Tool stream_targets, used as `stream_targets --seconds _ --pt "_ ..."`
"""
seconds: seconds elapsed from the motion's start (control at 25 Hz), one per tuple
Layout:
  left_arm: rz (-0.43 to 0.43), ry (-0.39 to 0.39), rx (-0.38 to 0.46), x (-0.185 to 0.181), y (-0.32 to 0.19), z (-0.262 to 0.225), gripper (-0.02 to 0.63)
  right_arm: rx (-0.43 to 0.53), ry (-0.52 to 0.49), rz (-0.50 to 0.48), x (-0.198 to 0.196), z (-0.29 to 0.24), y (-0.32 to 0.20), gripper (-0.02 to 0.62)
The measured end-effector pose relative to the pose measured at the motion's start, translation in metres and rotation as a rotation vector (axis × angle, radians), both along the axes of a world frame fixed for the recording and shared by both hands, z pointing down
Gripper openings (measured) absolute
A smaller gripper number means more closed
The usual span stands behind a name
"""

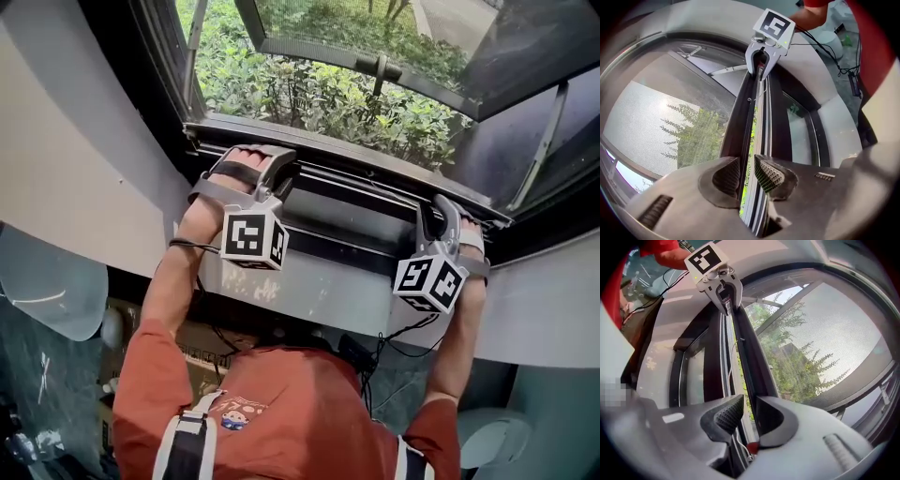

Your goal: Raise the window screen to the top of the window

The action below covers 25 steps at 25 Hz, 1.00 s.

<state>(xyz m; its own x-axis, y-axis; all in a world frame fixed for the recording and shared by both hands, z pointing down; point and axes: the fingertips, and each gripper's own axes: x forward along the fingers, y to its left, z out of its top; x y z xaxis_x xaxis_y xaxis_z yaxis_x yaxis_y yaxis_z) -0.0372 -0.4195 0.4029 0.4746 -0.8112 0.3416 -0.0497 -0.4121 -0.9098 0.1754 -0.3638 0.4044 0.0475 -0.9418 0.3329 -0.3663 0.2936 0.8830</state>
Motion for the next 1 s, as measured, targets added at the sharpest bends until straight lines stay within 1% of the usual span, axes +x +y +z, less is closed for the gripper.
stream_targets --seconds 0.12,0.2,0.32,0.56,0.68,1.0 --pt "-0.005 0.006 0.042 0.0 -0.005 -0.01 0.055 0.042 0.015 0.0 0.002 -0.011 -0.003 0.046" --pt "-0.008 0.012 0.073 0.001 -0.007 -0.017 0.034 0.067 0.029 -0.003 0.002 -0.017 -0.005 0.041" --pt "-0.007 0.018 0.103 0.001 -0.008 -0.027 0.032 0.099 0.045 -0.008 0.003 -0.027 -0.006 0.038" --pt "-0.004 0.018 0.145 0.002 -0.008 -0.045 0.031 0.132 0.072 -0.016 0.003 -0.045 -0.005 0.037" --pt "-0.003 0.034 0.191 0.002 -0.008 -0.058 0.028 0.168 0.073 -0.026 0.003 -0.058 -0.005 0.037" --pt "-0.025 0.057 0.258 0.002 -0.011 -0.091 0.029 0.222 0.108 -0.025 0.003 -0.091 -0.007 0.035"
